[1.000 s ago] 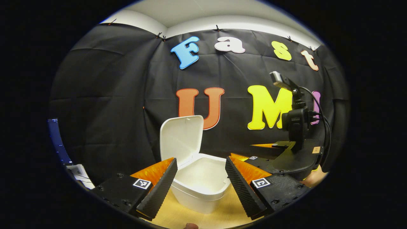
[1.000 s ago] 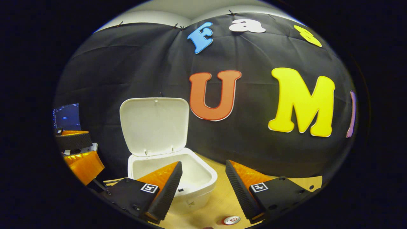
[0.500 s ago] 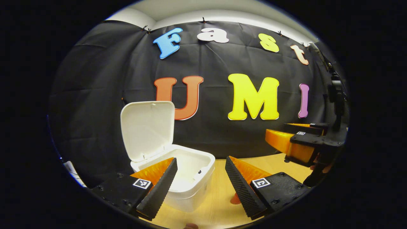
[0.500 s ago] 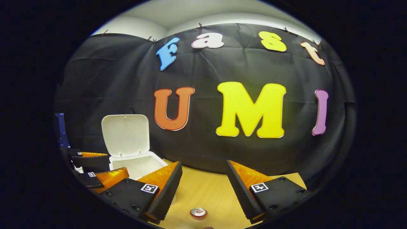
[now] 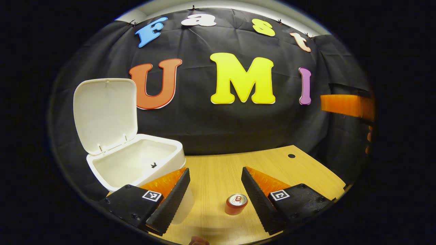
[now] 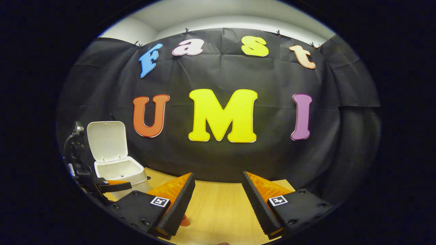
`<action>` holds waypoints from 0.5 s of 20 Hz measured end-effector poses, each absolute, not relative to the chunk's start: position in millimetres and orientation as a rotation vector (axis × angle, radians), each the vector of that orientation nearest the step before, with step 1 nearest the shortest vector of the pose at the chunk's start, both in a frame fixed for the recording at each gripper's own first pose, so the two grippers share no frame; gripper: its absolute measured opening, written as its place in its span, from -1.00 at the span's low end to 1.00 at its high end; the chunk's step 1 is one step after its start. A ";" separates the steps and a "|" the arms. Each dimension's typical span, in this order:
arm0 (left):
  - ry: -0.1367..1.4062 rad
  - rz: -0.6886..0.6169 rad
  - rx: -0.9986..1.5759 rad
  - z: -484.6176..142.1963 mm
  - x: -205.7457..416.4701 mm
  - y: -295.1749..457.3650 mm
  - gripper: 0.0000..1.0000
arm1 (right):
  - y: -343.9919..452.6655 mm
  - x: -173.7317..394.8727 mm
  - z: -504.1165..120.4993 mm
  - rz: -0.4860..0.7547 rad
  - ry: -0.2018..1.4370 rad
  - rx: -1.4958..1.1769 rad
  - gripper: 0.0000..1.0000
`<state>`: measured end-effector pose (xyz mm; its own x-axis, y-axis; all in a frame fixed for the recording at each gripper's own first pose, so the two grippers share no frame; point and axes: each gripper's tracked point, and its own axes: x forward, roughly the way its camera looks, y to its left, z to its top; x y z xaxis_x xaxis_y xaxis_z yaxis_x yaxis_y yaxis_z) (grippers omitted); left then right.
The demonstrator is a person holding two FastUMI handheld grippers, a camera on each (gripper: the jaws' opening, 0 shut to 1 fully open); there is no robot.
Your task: Press the lid of the desktop garbage bin to open it, pick up the crumpled paper on the desktop and throw it into the bin, then pick up the pop can on the desktop and drop it into the bin, and finally close the garbage bin lid.
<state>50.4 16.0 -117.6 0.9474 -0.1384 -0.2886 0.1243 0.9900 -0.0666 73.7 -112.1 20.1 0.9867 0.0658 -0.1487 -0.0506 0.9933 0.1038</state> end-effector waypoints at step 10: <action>0.429 -0.213 -0.039 -216.3 59.2 -28.9 0.99 | -153.7 41.8 10.0 -0.076 0.152 0.064 0.80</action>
